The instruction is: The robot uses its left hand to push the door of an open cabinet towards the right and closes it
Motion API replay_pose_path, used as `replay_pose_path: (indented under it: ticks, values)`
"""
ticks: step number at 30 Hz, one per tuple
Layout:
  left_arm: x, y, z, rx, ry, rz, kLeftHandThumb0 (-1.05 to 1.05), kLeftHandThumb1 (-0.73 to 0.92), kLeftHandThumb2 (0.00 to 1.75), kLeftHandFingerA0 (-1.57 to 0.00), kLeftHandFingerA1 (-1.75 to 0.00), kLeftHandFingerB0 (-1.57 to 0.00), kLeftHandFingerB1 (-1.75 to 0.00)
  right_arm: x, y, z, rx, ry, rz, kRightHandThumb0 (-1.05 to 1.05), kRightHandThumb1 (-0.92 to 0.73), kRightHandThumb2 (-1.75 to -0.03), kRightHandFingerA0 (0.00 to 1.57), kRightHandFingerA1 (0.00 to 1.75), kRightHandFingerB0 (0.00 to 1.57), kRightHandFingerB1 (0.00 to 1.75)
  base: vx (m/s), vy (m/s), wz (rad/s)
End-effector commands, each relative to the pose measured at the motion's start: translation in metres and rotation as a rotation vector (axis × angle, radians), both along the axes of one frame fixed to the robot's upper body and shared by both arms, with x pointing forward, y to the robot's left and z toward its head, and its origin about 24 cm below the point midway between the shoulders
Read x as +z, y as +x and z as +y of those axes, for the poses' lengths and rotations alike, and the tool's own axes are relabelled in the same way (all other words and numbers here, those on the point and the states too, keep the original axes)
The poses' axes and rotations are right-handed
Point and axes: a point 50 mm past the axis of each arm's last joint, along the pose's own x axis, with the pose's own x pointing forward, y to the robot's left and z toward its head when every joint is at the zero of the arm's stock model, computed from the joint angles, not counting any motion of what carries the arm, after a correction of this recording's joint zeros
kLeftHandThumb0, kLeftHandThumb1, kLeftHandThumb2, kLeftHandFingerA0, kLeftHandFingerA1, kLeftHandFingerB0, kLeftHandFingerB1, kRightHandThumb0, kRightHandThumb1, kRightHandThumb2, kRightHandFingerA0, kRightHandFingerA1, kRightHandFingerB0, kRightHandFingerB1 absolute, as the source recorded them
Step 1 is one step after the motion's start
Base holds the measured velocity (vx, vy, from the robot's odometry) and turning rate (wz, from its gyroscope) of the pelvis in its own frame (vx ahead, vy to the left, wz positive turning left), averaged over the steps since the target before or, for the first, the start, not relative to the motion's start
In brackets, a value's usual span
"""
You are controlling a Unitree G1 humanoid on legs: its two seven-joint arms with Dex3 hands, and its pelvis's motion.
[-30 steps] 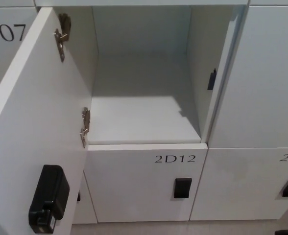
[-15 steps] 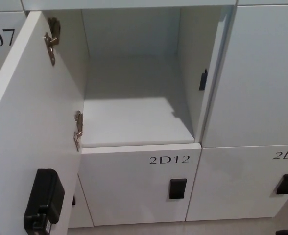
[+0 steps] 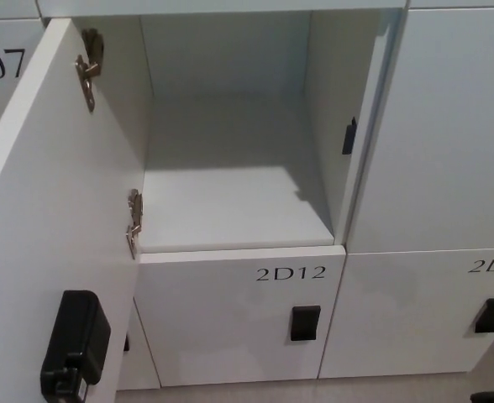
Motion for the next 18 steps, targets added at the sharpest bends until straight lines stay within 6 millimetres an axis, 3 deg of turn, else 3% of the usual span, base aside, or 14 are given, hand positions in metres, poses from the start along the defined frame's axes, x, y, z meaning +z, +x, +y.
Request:
replay_pose_path:
  ticks: [1, 2, 3, 4, 6, 7, 8, 10, 11, 12, 13, 15, 18]
  values:
    - [0.08, 0.029, -0.092, -0.432, 0.297, -0.226, -0.81, 0.81, 1.1, -0.1, -0.42, -0.08, -0.39, 0.004, 0.002, -0.009, -0.02, -0.025, -0.008, -0.58, -0.92, -0.69, 0.21, 0.31, 0.19, 0.29, 0.0, 0.0, 0.0]
    - [0.08, 0.029, -0.093, -0.432, 0.298, -0.225, -0.81, 0.81, 1.1, -0.1, -0.42, -0.08, -0.39, 0.004, 0.002, -0.009, -0.02, -0.025, -0.008, -0.58, -0.92, -0.69, 0.21, 0.31, 0.19, 0.29, 0.0, 0.0, 0.0]
    - [0.087, 0.031, -0.12, -0.515, 0.327, -0.245, -0.75, 0.92, 0.76, -0.13, -0.26, -0.12, -0.26, 0.005, 0.002, -0.009, -0.02, -0.019, -0.011, -0.58, -0.92, -0.69, 0.2, 0.31, 0.19, 0.29, 0.0, 0.0, 0.0]
    - [0.096, 0.029, -0.153, -0.614, 0.367, -0.278, -0.75, 0.92, 0.76, -0.13, -0.26, -0.12, -0.26, 0.005, 0.003, -0.009, -0.019, -0.012, -0.015, -0.58, -0.92, -0.69, 0.2, 0.31, 0.19, 0.29, 0.0, 0.0, 0.0]
    - [0.098, 0.028, -0.16, -0.632, 0.375, -0.284, -0.75, 0.92, 0.76, -0.13, -0.26, -0.12, -0.26, 0.005, 0.003, -0.009, -0.019, -0.011, -0.015, -0.58, -0.92, -0.69, 0.2, 0.31, 0.19, 0.29, 0.0, 0.002, 0.04]
    - [0.104, 0.025, -0.2, -0.755, 0.396, -0.313, -0.34, 0.55, 1.12, 0.0, -0.48, 0.0, -0.46, 0.004, 0.002, -0.008, -0.019, -0.008, -0.017, -0.56, -0.9, -0.69, 0.18, 0.31, 0.2, 0.3, 0.0, 0.0, 0.0]
    - [0.109, 0.02, -0.23, -0.847, 0.416, -0.341, -0.34, 0.55, 1.12, 0.0, -0.48, 0.0, -0.46, 0.004, 0.002, -0.007, -0.018, -0.005, -0.018, -0.56, -0.9, -0.69, 0.18, 0.31, 0.2, 0.3, 0.0, 0.006, 0.08]
    - [0.114, 0.008, -0.271, -0.968, 0.447, -0.376, -0.34, 0.55, 1.12, 0.0, -0.47, 0.0, -0.46, 0.003, 0.0, -0.006, -0.022, 0.0, -0.021, -0.54, -0.92, -0.68, 0.22, 0.32, 0.21, 0.3, 0.0, 0.022, 0.06]
    - [0.114, 0.006, -0.28, -0.991, 0.452, -0.377, -0.34, 0.55, 1.12, 0.0, -0.47, 0.0, -0.46, 0.002, -0.001, -0.005, -0.025, 0.001, -0.023, -0.54, -0.92, -0.68, 0.22, 0.32, 0.21, 0.3, 0.0, 0.0, 0.0]
    - [0.107, -0.003, -0.311, -1.066, 0.453, -0.395, -0.76, 0.78, 1.11, -0.12, -0.45, -0.04, -0.38, 0.001, -0.004, -0.005, -0.026, -0.002, -0.022, -0.28, -0.62, -1.14, 0.07, 0.5, 0.06, 0.48, 0.0, 0.021, 0.1]
    - [0.104, -0.008, -0.326, -1.103, 0.443, -0.402, -0.8, 0.81, 1.13, -0.14, -0.45, -0.02, -0.37, 0.001, -0.005, -0.006, -0.02, -0.007, -0.021, -0.58, -0.92, -0.69, 0.2, 0.32, 0.21, 0.3, 0.0, 0.018, 0.1]
    - [0.1, -0.014, -0.345, -1.144, 0.437, -0.408, -0.75, 0.8, 1.14, -0.06, -0.42, -0.04, -0.36, 0.001, -0.005, -0.007, -0.021, -0.007, -0.026, -0.57, -0.92, -0.69, 0.21, 0.32, 0.2, 0.3, 0.01, 0.023, 0.08]
    - [0.1, -0.024, -0.372, -1.192, 0.424, -0.433, -0.79, 0.81, 1.13, -0.13, -0.45, -0.03, -0.37, 0.004, 0.0, -0.006, -0.018, -0.006, -0.039, -0.59, -0.92, -0.69, 0.2, 0.32, 0.2, 0.3, 0.0, 0.03, 0.08]
